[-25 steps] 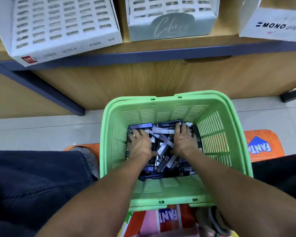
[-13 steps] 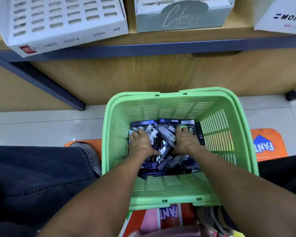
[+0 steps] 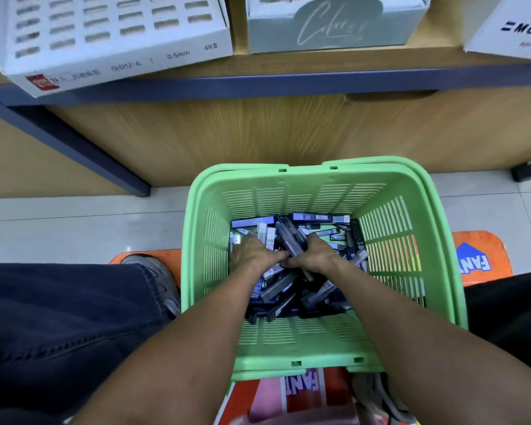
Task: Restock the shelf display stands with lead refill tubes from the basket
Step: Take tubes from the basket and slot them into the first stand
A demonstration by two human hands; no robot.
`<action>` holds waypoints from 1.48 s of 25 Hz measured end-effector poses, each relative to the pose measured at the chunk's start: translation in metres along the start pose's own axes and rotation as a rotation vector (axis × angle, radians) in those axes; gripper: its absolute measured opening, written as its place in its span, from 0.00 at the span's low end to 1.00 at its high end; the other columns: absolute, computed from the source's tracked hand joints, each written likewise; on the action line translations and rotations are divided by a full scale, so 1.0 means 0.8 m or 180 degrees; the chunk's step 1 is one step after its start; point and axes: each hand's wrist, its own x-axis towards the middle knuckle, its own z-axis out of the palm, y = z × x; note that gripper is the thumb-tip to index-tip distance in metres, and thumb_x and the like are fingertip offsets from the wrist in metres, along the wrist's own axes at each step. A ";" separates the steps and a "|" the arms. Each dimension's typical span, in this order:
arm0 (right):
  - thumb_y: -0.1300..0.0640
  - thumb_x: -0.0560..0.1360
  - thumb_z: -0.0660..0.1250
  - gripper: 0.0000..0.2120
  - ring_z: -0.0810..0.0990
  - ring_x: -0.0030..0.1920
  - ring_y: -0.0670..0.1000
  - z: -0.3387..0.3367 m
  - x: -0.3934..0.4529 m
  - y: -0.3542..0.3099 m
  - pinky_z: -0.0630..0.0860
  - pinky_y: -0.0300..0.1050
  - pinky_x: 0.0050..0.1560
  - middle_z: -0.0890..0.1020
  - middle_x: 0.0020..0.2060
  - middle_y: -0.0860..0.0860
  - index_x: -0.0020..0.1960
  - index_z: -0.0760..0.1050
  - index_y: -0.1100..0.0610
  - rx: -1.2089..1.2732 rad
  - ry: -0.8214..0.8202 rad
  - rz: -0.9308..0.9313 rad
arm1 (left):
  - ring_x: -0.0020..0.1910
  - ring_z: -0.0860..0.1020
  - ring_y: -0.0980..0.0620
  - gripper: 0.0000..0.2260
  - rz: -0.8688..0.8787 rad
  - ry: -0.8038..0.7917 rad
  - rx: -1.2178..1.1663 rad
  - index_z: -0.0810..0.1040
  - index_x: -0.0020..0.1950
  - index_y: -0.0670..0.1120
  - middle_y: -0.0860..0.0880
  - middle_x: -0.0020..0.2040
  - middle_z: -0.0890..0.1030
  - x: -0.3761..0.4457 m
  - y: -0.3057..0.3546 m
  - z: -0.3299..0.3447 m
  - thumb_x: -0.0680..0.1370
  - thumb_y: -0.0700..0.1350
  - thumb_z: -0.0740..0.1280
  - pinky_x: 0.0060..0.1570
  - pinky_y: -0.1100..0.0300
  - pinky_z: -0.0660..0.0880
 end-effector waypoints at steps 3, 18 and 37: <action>0.49 0.68 0.81 0.40 0.75 0.65 0.57 0.004 0.004 -0.010 0.75 0.52 0.65 0.74 0.68 0.56 0.72 0.64 0.58 0.0142 0.0078 -0.0021 | 0.58 0.78 0.45 0.34 -0.0036 -0.0104 -0.0151 0.74 0.63 0.43 0.44 0.62 0.77 0.007 -0.002 -0.002 0.66 0.62 0.76 0.57 0.55 0.78; 0.49 0.73 0.73 0.19 0.82 0.51 0.56 0.025 -0.016 -0.026 0.81 0.53 0.52 0.80 0.53 0.55 0.55 0.68 0.54 0.0930 0.0290 -0.0137 | 0.63 0.73 0.47 0.26 0.0200 -0.0046 -0.2495 0.63 0.78 0.43 0.43 0.73 0.70 -0.034 0.018 0.001 0.82 0.51 0.63 0.59 0.56 0.68; 0.68 0.74 0.67 0.14 0.80 0.59 0.53 -0.044 -0.075 -0.024 0.78 0.51 0.59 0.85 0.56 0.56 0.58 0.82 0.59 0.1605 -0.0641 -0.0719 | 0.53 0.84 0.42 0.52 0.0232 -0.0752 -0.3591 0.68 0.70 0.43 0.40 0.56 0.84 -0.039 -0.006 -0.014 0.48 0.43 0.81 0.55 0.41 0.80</action>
